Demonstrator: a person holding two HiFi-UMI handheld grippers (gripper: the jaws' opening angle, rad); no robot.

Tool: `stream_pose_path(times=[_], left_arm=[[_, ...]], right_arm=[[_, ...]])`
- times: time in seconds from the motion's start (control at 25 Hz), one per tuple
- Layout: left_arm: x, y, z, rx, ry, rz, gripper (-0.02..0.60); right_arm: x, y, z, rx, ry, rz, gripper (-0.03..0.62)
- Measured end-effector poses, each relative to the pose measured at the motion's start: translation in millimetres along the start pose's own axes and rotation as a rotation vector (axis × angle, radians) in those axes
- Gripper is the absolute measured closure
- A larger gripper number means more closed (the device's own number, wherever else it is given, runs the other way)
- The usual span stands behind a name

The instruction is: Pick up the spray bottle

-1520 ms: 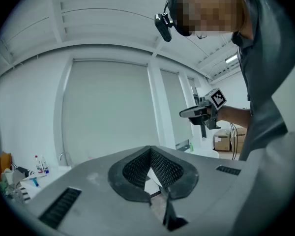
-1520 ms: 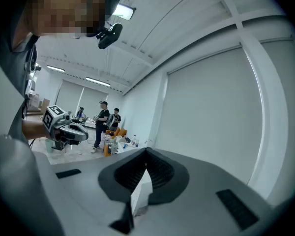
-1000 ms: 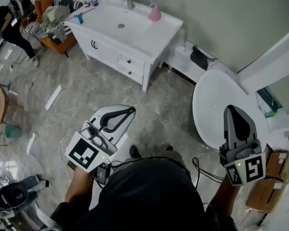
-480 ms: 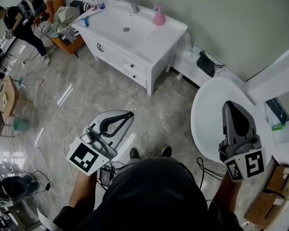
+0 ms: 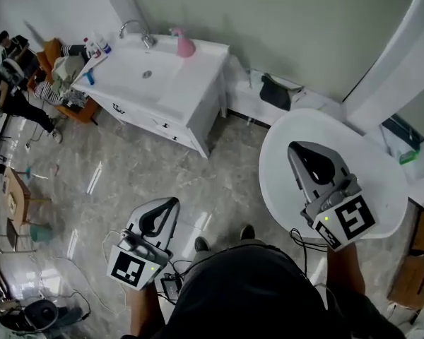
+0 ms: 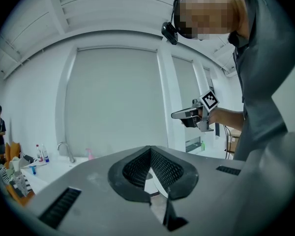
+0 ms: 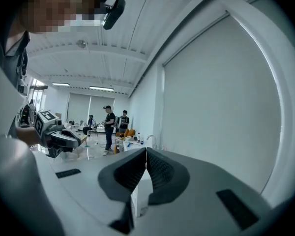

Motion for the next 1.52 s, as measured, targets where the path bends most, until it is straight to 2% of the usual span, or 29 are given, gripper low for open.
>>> stream_pose_path(times=[0.08,0.16,0.24,0.32,0.44,0.64,0.8,0.96,1.04,1.12,1.24,1.36,1.52], left_arm=[[11,6,3,-0.015,0.0,0.0,0.578],[23,14,1,-0.087,0.007,-0.016,0.578],[29,19,-11,-0.144,0.002,-0.061,0.578],[28,16,-25,-0.096,-0.028,-0.076,0.578],[8,2,-30,-0.001,-0.075,-0.016,0.578],[-25,-8,-65,0.045,-0.097,0.033,0.578],[-20,-16,-100,0.054,-0.149,-0.002,0.578],[-32,-28,-117,0.143,-0.197,0.006,0.578],[-34,-30,-127,0.163,-0.208,0.024,0.578],[-38,-28,-140,0.154,-0.213,0.049,0.578],[-47,-26,-159,0.096,-0.212,0.08,0.578],[-53,-30,-177,0.034,-0.208,0.069,0.578],[-43,-29,-185,0.015,-0.21,0.069,0.578]], right_arm=[[2,5,15,-0.022,0.011,-0.024,0.585],[7,20,35,-0.044,0.016,-0.045,0.585],[15,31,44,-0.02,0.003,-0.026,0.585],[20,29,35,0.017,-0.031,0.018,0.585],[18,9,1,0.035,-0.08,0.011,0.585],[33,12,-42,0.039,-0.118,-0.005,0.585],[52,24,-51,0.056,-0.164,-0.01,0.585],[59,18,-75,0.072,-0.195,-0.013,0.585],[61,22,-79,0.062,-0.223,-0.014,0.585],[66,31,-83,0.053,-0.251,-0.009,0.585],[77,44,-93,0.047,-0.266,-0.018,0.585],[91,54,-102,0.037,-0.254,-0.028,0.585],[104,52,-91,0.045,-0.239,-0.053,0.585]])
Point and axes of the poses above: the fingertips, and each gripper's own axes: x forward along the fingers, z to its right, y out of its top, the point moved 4 cm from there along -x, backward along the fingers, and after that the axes turned 9 degrees about -z, right-handed, at the moved point
